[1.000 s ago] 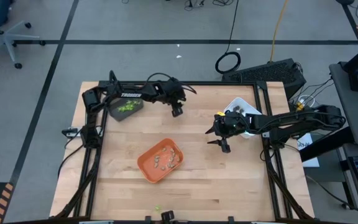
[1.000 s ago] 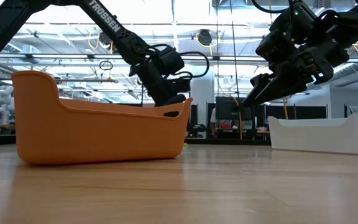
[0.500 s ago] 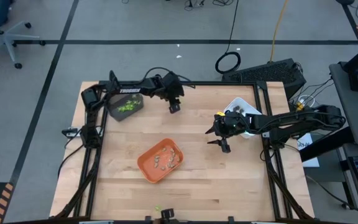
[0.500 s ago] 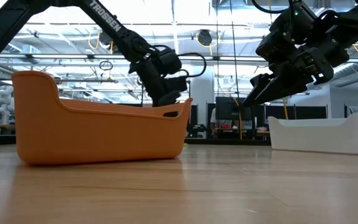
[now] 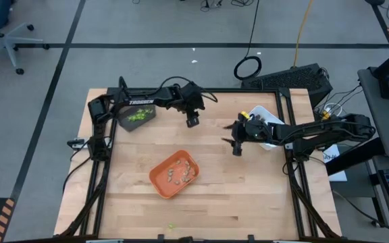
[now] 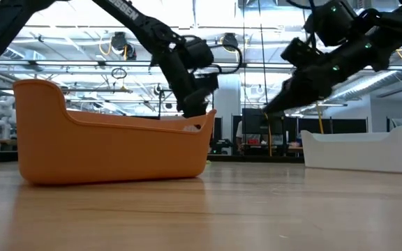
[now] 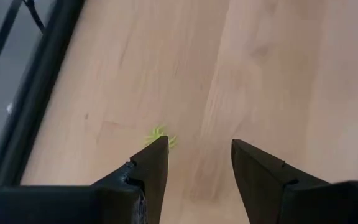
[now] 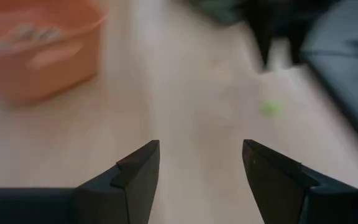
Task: Sort Halloween decoration
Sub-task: Put the green spider toy into the black bin
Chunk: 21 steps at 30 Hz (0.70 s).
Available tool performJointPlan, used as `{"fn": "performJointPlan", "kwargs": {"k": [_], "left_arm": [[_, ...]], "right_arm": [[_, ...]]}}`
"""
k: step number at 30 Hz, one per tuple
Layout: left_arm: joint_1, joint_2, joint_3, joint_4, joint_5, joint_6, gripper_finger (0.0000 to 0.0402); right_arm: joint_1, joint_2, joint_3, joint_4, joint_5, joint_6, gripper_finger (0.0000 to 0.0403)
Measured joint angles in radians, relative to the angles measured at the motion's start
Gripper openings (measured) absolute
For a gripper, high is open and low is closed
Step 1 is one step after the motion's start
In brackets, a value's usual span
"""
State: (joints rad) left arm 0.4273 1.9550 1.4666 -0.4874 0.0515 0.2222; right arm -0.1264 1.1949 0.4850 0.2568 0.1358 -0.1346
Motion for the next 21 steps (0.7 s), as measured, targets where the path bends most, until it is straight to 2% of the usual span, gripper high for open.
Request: {"fn": "performJointPlan", "kwargs": {"k": [2, 4, 10, 13, 18, 21], "left_arm": [[-0.010, -0.031, 0.000, 0.002, 0.012, -0.033, 0.0172], [-0.019, -0.068, -0.004, 0.001, 0.020, -0.039, 0.0172], [-0.007, -0.150, -0.068, 0.097, 0.025, 0.011, 0.0172], [0.029, -0.182, -0.116, 0.184, 0.024, -0.006, 0.0172], [0.054, -0.266, -0.221, 0.281, 0.022, -0.084, 0.0172], [0.042, -0.341, -0.309, 0.309, -0.037, -0.136, 0.0172]], "right_arm": [[-0.019, 0.012, 0.000, 0.074, 0.047, -0.001, 0.0215], [-0.056, 0.031, 0.005, 0.131, 0.042, -0.010, 0.0215], [-0.213, 0.153, 0.121, 0.165, -0.068, -0.025, 0.0215], [-0.297, 0.253, 0.246, 0.108, -0.151, -0.035, 0.0215], [-0.380, 0.452, 0.491, -0.112, -0.298, -0.108, 0.0215], [-0.402, 0.557, 0.609, -0.204, -0.375, -0.160, 0.0215]]}}
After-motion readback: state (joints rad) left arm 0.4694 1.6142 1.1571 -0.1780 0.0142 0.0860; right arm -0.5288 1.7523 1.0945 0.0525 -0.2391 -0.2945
